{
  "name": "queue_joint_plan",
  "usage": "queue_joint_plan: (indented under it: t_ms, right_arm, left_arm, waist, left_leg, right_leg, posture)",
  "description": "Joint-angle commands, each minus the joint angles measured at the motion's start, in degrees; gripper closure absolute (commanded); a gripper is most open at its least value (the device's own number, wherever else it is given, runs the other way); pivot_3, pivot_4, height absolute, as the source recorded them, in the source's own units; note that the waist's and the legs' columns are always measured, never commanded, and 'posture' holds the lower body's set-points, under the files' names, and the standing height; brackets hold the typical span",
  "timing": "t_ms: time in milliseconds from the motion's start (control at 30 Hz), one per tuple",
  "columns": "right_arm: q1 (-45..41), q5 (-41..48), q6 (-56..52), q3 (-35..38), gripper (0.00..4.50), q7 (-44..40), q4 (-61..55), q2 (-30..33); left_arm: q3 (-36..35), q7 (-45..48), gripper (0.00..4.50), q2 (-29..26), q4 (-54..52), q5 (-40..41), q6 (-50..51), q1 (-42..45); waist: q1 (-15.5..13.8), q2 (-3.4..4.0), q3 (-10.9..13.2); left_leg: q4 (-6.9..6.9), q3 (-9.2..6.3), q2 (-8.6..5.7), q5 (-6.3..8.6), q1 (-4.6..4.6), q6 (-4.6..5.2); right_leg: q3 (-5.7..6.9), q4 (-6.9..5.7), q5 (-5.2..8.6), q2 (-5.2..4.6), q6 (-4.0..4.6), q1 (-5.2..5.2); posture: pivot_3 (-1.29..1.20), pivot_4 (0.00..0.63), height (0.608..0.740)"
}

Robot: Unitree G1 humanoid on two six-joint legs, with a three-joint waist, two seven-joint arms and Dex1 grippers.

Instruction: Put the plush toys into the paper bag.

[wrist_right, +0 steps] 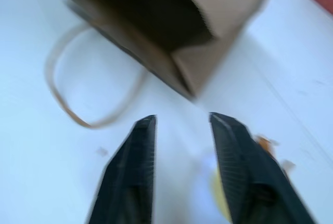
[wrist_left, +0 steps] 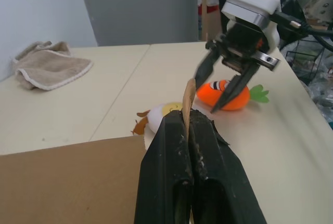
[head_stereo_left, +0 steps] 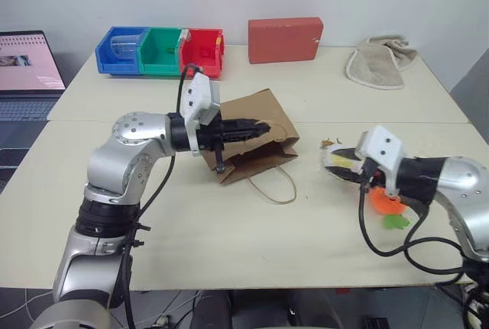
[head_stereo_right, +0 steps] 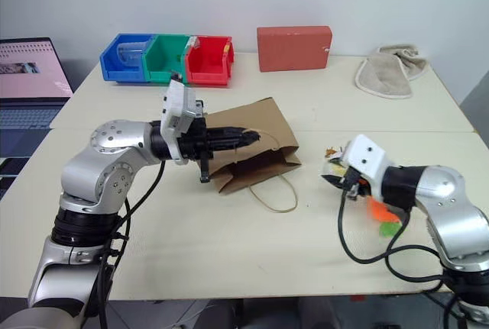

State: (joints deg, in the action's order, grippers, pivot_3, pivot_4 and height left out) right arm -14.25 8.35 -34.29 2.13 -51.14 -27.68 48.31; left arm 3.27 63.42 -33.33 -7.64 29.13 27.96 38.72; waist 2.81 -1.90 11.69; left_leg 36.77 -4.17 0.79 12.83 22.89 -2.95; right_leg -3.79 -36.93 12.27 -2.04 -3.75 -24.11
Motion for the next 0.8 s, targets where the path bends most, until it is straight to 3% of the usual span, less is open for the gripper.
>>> queue_joint_plan:
  t_ms: [33,133,367,467,767,800]
  right_arm:
    - [4.5,-3.6,7.3,1.8,1.37,0.9,-0.5,3.1]
    - [6.6,-6.4,10.9,0.0,0.31,2.0,1.5,4.0]
    - [3.3,-12.4,15.4,-6.1,0.31,7.1,11.0,-0.5]
    - [1.3,-13.6,16.2,-7.5,0.93,7.9,14.0,-1.9]
    - [-1.3,-16.7,23.7,-8.8,4.25,7.7,20.4,-1.4]
    - [-1.5,-17.0,25.1,-8.9,4.46,7.5,21.3,-1.2]
  left_arm:
    - [-0.7,0.1,4.50,-0.3,-2.5,0.6,-0.9,0.2]
    - [-0.8,0.0,4.50,-0.3,-2.5,0.5,-1.1,0.2]
    - [-1.9,-0.2,4.50,-1.2,-3.3,1.6,0.0,0.5]
    - [-2.0,-0.8,4.50,-1.1,-3.8,1.9,0.3,0.3]
    - [-3.3,-1.4,4.50,-2.0,-4.7,3.3,1.3,-0.5]
    - [-3.3,-1.3,4.50,-2.1,-4.6,3.3,1.3,-0.5]
  waist:
    - [-0.1,0.00,0.0]
    - [0.1,0.00,0.0]
    - [0.3,-0.01,0.0]
    - [0.2,-0.01,0.0]
    - [0.2,-0.01,0.0]
    - [0.2,-0.01,0.0]
  left_leg:
    - [0.00,0.00,-0.01,0.00,0.02,0.00]
    - [0.02,0.07,-0.01,0.00,0.02,0.00]
    - [0.14,0.10,-0.01,0.00,0.00,0.00]
    - [0.14,0.11,-0.02,0.00,0.00,0.00]
    - [0.10,0.10,-0.03,0.00,-0.01,0.00]
    - [0.10,0.10,-0.03,0.00,-0.01,0.00]
  right_leg:
    - [-0.01,0.01,0.00,0.00,0.00,0.00]
    - [-0.09,0.03,-0.02,0.00,-0.03,0.00]
    - [-0.16,0.01,0.03,0.00,0.05,0.03]
    - [-0.18,0.00,0.02,0.00,0.03,0.02]
    - [-0.17,0.00,-0.03,0.00,-0.05,0.02]
    - [-0.17,0.00,-0.03,0.00,-0.05,0.03]
  posture:
    - [0.00,0.150,0.740]
    - [0.00,0.150,0.740]
    - [0.00,0.150,0.740]
    - [0.00,0.150,0.740]
    - [0.00,0.150,0.740]
    - [0.00,0.150,0.740]
